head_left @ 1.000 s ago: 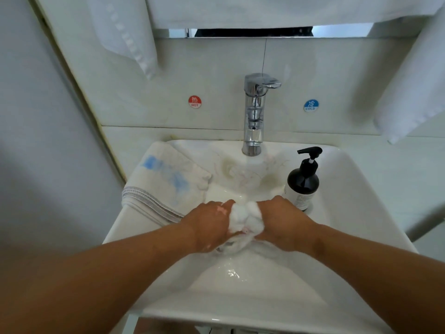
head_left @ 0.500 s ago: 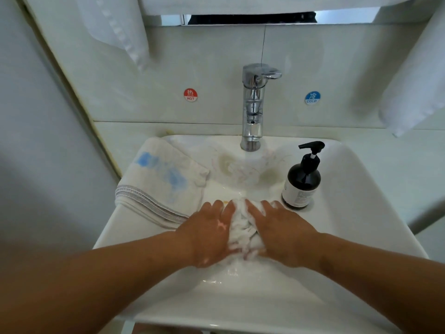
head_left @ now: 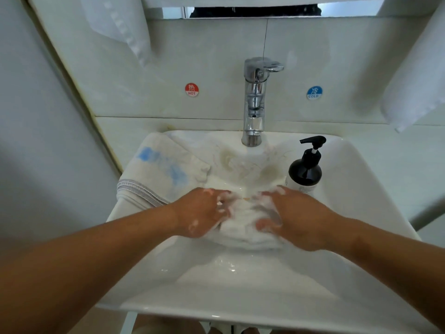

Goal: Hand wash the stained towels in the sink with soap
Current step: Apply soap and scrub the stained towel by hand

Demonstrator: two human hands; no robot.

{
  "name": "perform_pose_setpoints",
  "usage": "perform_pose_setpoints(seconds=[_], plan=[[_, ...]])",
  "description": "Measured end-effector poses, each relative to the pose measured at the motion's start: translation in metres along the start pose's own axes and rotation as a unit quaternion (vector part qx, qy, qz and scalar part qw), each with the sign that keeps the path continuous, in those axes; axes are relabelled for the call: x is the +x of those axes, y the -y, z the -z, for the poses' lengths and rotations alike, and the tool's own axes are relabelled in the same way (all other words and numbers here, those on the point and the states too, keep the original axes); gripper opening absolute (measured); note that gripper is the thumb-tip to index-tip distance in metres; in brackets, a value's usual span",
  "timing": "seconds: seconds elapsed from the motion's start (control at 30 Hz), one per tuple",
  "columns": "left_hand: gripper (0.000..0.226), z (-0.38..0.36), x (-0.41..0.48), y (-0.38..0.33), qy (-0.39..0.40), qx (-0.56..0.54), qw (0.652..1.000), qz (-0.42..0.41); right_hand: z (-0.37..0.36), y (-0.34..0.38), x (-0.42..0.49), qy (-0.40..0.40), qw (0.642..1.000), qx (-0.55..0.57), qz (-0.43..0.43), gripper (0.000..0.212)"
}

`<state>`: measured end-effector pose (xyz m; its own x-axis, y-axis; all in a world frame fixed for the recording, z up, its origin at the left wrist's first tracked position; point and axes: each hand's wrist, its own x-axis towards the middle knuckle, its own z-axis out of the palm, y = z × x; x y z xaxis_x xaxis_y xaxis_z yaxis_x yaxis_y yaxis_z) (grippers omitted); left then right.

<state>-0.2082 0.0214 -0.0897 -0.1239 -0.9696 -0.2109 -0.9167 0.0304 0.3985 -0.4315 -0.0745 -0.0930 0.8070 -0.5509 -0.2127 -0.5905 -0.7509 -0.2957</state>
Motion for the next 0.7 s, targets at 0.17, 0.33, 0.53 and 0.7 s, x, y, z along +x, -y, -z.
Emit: perform_pose_setpoints(seconds=[0.17, 0.33, 0.53, 0.7], plan=[[0.111, -0.033, -0.008, -0.009, 0.079, 0.132, 0.988, 0.021, -0.028, 0.005, -0.004, 0.038, 0.997, -0.072, 0.018, 0.127], [0.074, -0.045, 0.009, -0.011, -0.012, 0.195, 0.981, 0.023, -0.029, -0.001, 0.021, -0.047, 0.991, -0.126, 0.022, 0.074], [0.045, -0.025, 0.005, -0.007, -0.012, 0.105, 0.994, 0.021, -0.014, -0.008, 0.015, -0.016, 0.999, 0.039, 0.027, 0.054], [0.052, -0.013, -0.002, -0.001, -0.051, 0.020, 0.999, 0.000, -0.001, -0.001, 0.000, -0.035, 0.999, 0.018, 0.014, 0.080]])
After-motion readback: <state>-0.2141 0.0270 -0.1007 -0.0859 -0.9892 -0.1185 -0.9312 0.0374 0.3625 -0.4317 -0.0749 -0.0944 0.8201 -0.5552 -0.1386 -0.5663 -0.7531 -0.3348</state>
